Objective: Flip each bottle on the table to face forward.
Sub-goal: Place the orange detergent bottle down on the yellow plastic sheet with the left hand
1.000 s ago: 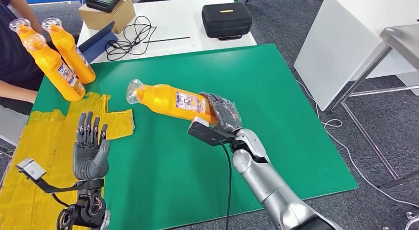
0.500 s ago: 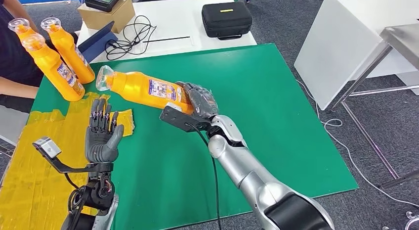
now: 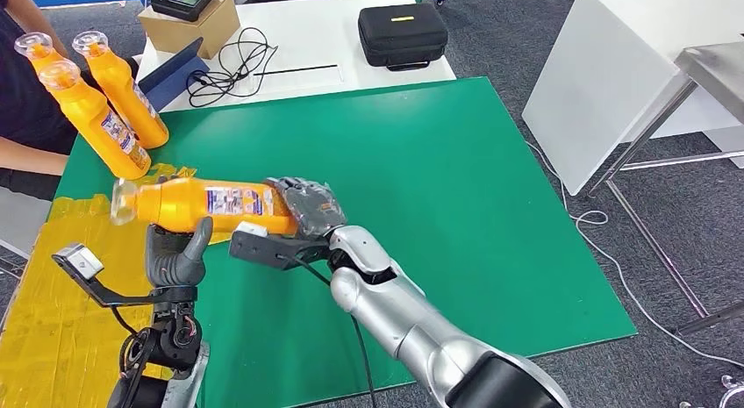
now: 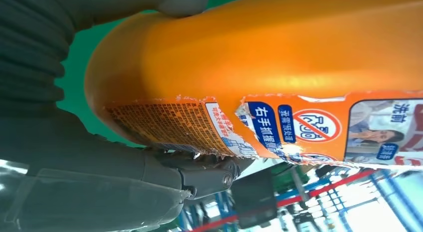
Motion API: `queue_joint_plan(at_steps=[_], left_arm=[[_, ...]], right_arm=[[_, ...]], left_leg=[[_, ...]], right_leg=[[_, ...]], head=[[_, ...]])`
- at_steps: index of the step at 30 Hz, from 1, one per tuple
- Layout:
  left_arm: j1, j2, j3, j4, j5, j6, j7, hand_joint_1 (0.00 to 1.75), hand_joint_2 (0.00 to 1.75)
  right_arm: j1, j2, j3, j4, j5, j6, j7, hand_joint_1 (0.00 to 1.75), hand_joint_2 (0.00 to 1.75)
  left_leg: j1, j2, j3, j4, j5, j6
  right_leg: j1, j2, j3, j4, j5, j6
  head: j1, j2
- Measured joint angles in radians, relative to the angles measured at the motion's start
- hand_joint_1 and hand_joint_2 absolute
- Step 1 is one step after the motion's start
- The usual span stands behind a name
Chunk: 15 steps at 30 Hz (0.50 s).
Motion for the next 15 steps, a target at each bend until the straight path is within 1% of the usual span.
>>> queue_joint_plan(at_steps=[7,12,15], left_arm=[[0.054,-0.001,0.055,-0.066,-0.007,0.018,-0.001,0.00,1.75],[0.086,-0.001,0.082,-0.100,-0.010,0.019,-0.001,0.00,1.75],[0.105,-0.001,0.096,-0.114,-0.011,0.021,-0.001,1.28,1.75]], right_arm=[[0.064,0.005,0.115,-0.064,0.035,0.005,0.018,1.75,1.75],[0.089,0.006,0.147,-0.102,0.048,0.014,0.016,1.75,1.75],[0.109,0.005,0.161,-0.124,0.062,0.018,0.011,1.75,1.75]], left_leg=[[0.000,0.000,0.000,0.000,0.000,0.000],[0.000,0.000,-0.001,0.000,0.000,0.000],[0.000,0.000,0.000,0.000,0.000,0.000]], right_leg=[[0.000,0.000,-0.001,0.000,0.000,0.000],[0.000,0.000,-0.001,0.000,0.000,0.000],[0.000,0.000,-0.001,0.000,0.000,0.000]], head=[[0.000,0.000],[0.000,0.000],[0.000,0.000]])
